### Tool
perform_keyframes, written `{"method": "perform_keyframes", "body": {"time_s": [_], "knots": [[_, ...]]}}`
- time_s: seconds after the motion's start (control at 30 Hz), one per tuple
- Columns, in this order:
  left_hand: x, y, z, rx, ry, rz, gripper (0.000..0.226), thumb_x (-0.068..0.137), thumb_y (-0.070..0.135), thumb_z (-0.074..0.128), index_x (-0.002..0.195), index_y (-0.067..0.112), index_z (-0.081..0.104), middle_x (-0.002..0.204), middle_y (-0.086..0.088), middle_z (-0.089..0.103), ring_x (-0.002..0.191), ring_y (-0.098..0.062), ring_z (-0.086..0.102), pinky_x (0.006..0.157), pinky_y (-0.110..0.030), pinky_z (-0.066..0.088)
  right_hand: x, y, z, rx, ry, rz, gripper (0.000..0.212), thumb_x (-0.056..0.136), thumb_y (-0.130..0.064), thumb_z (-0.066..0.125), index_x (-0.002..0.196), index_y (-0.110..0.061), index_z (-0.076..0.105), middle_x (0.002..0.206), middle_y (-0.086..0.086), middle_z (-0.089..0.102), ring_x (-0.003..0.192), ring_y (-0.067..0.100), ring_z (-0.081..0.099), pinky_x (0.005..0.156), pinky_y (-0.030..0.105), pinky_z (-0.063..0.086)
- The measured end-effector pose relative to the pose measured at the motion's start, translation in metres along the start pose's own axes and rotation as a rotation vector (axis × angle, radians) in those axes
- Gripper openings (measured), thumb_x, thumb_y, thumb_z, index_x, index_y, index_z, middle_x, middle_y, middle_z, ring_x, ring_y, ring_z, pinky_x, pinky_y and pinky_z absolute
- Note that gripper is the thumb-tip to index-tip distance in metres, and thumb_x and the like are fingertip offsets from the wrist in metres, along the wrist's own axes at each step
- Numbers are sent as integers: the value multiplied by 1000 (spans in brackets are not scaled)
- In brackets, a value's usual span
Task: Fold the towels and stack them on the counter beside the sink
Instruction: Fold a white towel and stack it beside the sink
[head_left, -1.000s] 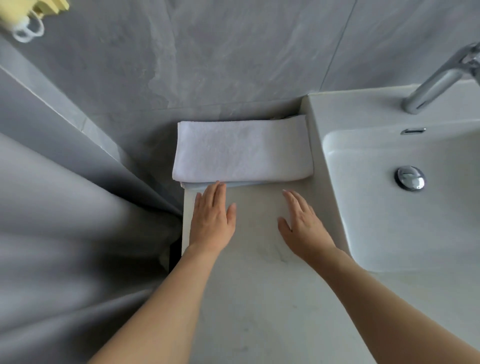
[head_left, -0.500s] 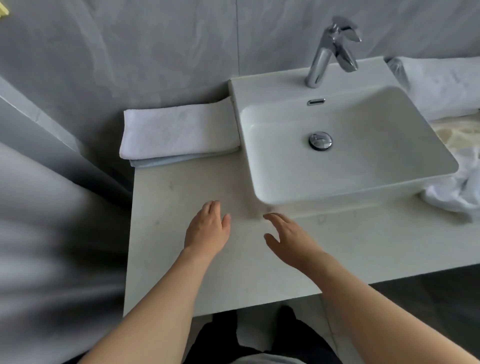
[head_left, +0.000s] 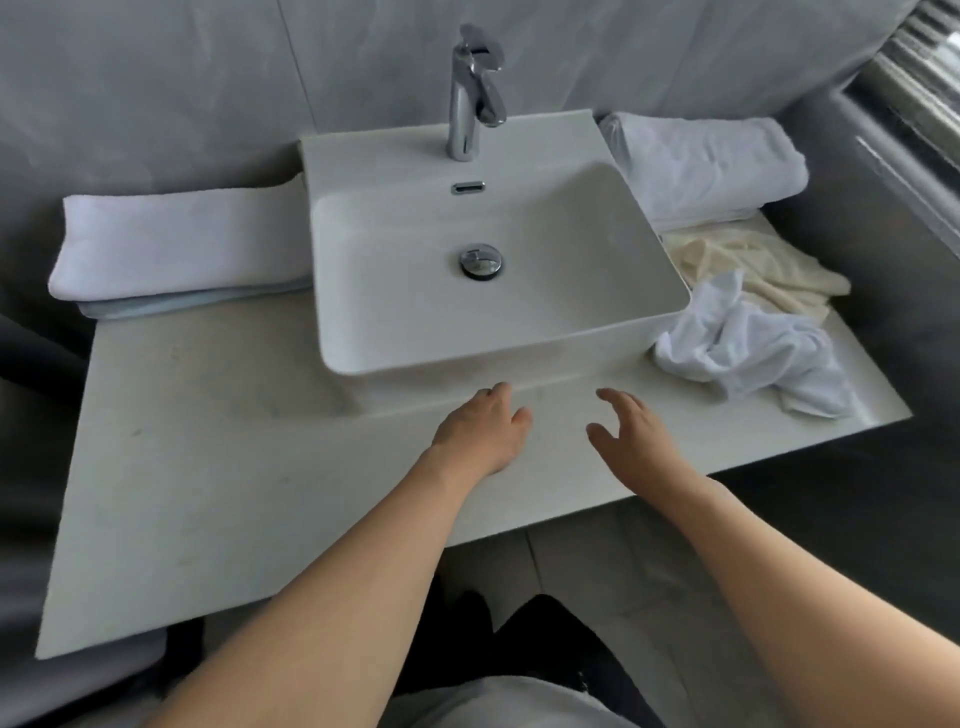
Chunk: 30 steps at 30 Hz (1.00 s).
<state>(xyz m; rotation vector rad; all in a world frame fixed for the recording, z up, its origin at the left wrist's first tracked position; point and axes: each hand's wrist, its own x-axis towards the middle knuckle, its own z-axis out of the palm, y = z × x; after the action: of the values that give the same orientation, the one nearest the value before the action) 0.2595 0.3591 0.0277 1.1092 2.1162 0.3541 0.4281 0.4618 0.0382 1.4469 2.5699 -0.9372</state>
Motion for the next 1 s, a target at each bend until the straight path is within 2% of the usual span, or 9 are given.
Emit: {"method": "perform_keyframes", "body": {"time_s": [0.23, 0.43, 0.53, 0.67, 0.77, 0.83, 0.9, 0.97, 1.0], "knots": [[46, 99, 46, -47, -82, 73, 56, 100, 39, 37, 152, 20, 30, 154, -2, 37, 138, -23, 40, 108, -36, 34, 17, 98, -65, 38, 69, 86, 57, 95, -20, 55, 147, -12, 35, 152, 4, 35, 138, 20, 34, 107, 25, 26], [103, 202, 89, -87, 113, 177, 59, 93, 18, 46, 150, 17, 31, 152, -5, 34, 135, -26, 40, 107, -34, 35, 70, 191, -135, -13, 98, 71, 64, 91, -15, 57, 149, -12, 31, 154, 8, 31, 138, 26, 34, 109, 34, 31], [138, 238, 115, 3, 138, 179, 63, 88, 18, 53, 147, 14, 32, 152, -5, 28, 136, -31, 34, 108, -38, 34, 94, 226, -153, -35, 92, 89, 67, 89, -13, 56, 151, -13, 28, 156, 7, 27, 140, 25, 30, 109, 33, 29], [177, 248, 133, 215, 148, -61, 70, 86, 38, 62, 145, 17, 30, 143, -8, 32, 130, -35, 34, 100, -42, 39, 126, 255, -158, -150, 62, 49, 76, 89, -20, 61, 153, -19, 21, 158, 8, 22, 144, 27, 22, 114, 38, 24], [185, 245, 141, 414, 187, -66, 55, 85, 40, 63, 132, 15, 48, 134, -8, 44, 125, -32, 38, 99, -38, 39, 140, 269, -154, -257, 4, 26, 84, 86, -28, 61, 153, -34, 11, 160, 4, 13, 146, 28, 12, 117, 44, 18], [181, 246, 139, 255, 292, -18, 35, 85, 37, 62, 111, 13, 60, 120, -8, 55, 113, -32, 46, 91, -37, 43, 147, 273, -151, -330, -31, 10, 87, 84, -38, 62, 152, -39, 7, 160, 2, 9, 147, 27, 6, 120, 47, 8], [172, 253, 127, -214, 343, -43, 25, 78, 35, 63, 82, 11, 60, 91, -6, 64, 88, -26, 54, 71, -31, 41, 151, 272, -150, -314, -36, 29, 88, 82, -51, 61, 151, -40, 8, 159, -2, 9, 147, 23, 5, 119, 49, 3], [161, 259, 110, -659, 356, -89, 21, 64, 32, 58, 66, 12, 53, 61, 7, 58, 61, -15, 48, 59, -26, 32, 156, 270, -149, -213, 26, 53, 92, 75, -65, 60, 149, -38, 12, 157, -6, 14, 144, 21, 11, 118, 48, 5], [155, 263, 101, -818, 363, -111, 20, 58, 28, 56, 62, 11, 49, 56, 8, 49, 56, -15, 40, 58, -27, 27, 160, 267, -150, -179, 53, 50, 94, 71, -70, 59, 148, -39, 16, 155, -7, 18, 142, 23, 15, 118, 47, 8]]}}
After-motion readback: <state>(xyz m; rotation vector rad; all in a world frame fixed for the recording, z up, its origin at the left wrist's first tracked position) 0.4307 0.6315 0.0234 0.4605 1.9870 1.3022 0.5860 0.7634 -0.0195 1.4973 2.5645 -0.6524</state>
